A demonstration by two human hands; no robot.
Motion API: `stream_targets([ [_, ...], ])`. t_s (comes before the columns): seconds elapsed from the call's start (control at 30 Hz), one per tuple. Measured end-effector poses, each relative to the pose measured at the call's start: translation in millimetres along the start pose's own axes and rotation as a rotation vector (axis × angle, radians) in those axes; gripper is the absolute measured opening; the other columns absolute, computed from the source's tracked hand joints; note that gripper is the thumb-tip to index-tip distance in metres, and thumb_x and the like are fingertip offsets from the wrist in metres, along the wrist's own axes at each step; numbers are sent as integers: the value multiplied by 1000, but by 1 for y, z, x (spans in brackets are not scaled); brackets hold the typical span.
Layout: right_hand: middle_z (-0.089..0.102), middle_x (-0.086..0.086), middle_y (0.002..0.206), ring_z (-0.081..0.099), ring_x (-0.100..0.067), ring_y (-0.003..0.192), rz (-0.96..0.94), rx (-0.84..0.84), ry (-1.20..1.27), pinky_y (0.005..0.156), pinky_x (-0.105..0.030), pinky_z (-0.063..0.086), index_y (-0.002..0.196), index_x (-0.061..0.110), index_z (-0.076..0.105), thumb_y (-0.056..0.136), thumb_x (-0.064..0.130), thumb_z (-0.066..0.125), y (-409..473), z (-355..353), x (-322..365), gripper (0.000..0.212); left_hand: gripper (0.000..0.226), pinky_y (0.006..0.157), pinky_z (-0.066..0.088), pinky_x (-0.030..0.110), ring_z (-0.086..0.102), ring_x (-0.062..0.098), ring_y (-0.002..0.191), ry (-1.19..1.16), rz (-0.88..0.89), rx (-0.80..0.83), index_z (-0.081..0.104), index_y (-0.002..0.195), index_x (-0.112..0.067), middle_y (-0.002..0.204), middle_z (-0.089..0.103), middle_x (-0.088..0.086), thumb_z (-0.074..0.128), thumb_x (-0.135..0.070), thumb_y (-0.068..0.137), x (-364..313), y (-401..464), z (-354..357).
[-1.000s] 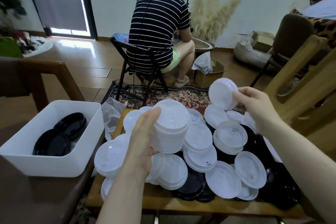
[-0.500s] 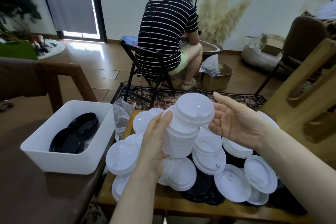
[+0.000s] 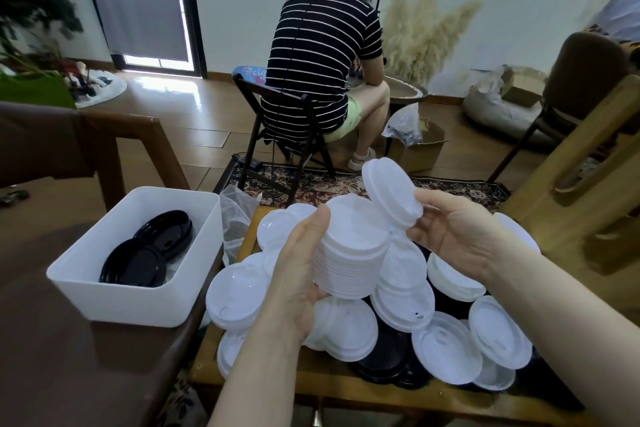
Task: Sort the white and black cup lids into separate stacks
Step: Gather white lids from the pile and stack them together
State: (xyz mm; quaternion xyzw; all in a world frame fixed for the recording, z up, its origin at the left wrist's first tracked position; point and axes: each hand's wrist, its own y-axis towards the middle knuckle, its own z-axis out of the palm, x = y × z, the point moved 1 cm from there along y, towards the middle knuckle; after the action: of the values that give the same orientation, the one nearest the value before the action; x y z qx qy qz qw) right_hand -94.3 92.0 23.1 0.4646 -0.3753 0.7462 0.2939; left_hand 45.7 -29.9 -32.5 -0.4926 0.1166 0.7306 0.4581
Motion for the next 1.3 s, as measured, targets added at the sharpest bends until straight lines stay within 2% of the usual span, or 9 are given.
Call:
stream_targets([
  [0.2, 64, 0, 66, 55, -14, 59, -121, -7, -219, 52, -25, 47, 88, 7, 69, 94, 8, 57, -8, 15, -9, 13, 70, 91, 56, 57, 68, 21, 112, 32, 51, -10, 66, 124, -31, 117, 73, -5, 79, -65, 64, 3, 0, 1],
  [0.3, 66, 7, 71, 54, -11, 62, -163, -39, -350, 54, -26, 42, 93, 15, 71, 94, 17, 60, -8, 18, -15, 11, 76, 94, 54, 58, 67, 21, 114, 20, 79, -3, 64, 127, -30, 120, 72, -4, 78, -68, 62, 4, 0, 1],
  [0.5, 66, 4, 84, 51, -12, 69, -222, -35, -447, 56, -25, 37, 98, 20, 71, 94, 21, 60, -12, 20, -19, 12, 94, 92, 55, 58, 65, 25, 118, 5, 99, -11, 62, 131, -30, 126, 69, -1, 73, -79, 51, 5, 2, -2],
  [0.83, 63, 6, 76, 48, -10, 61, -250, -52, -426, 52, -23, 35, 100, 15, 72, 93, 18, 60, -13, 18, -16, 14, 79, 94, 54, 58, 66, 25, 116, -18, 73, -4, 63, 127, -27, 123, 71, -1, 76, -67, 61, 6, 4, -2],
  [1.0, 70, 3, 74, 59, -8, 61, -294, -5, -341, 57, -23, 49, 97, 16, 72, 98, 12, 53, -14, 18, 0, 19, 66, 98, 52, 58, 66, 22, 115, 2, 23, 13, 67, 121, -31, 118, 73, -6, 71, -62, 63, 5, 6, -5],
  [1.1, 72, -11, 89, 59, -14, 73, -376, 2, -516, 68, -28, 48, 96, 21, 74, 99, 15, 52, -8, 14, 17, 23, 63, 98, 51, 57, 69, 20, 110, 15, -41, 48, 68, 120, -28, 113, 75, -5, 69, -61, 66, 4, 4, -4],
  [1.13, 72, -11, 95, 58, -16, 77, -399, 30, -617, 70, -29, 46, 96, 22, 75, 99, 17, 54, -6, 14, 23, 22, 64, 98, 53, 56, 69, 19, 108, 19, -66, 58, 68, 120, -27, 112, 76, -5, 68, -61, 66, 4, 3, -3],
  [1.23, 74, 1, 95, 64, -5, 81, -384, 189, -831, 73, -19, 50, 97, 21, 76, 96, 17, 58, -5, 24, 29, 18, 64, 86, 59, 46, 71, 16, 103, 10, -114, 82, 68, 120, -25, 110, 76, -5, 68, -61, 67, 5, 0, 1],
  [1.3, 75, 4, 95, 67, -6, 87, -376, 232, -893, 80, -22, 53, 96, 21, 75, 94, 18, 62, -4, 31, 23, 14, 63, 78, 60, 42, 72, 16, 101, -17, -124, 86, 69, 119, -25, 110, 76, -4, 69, -60, 66, 4, -1, 3],
])
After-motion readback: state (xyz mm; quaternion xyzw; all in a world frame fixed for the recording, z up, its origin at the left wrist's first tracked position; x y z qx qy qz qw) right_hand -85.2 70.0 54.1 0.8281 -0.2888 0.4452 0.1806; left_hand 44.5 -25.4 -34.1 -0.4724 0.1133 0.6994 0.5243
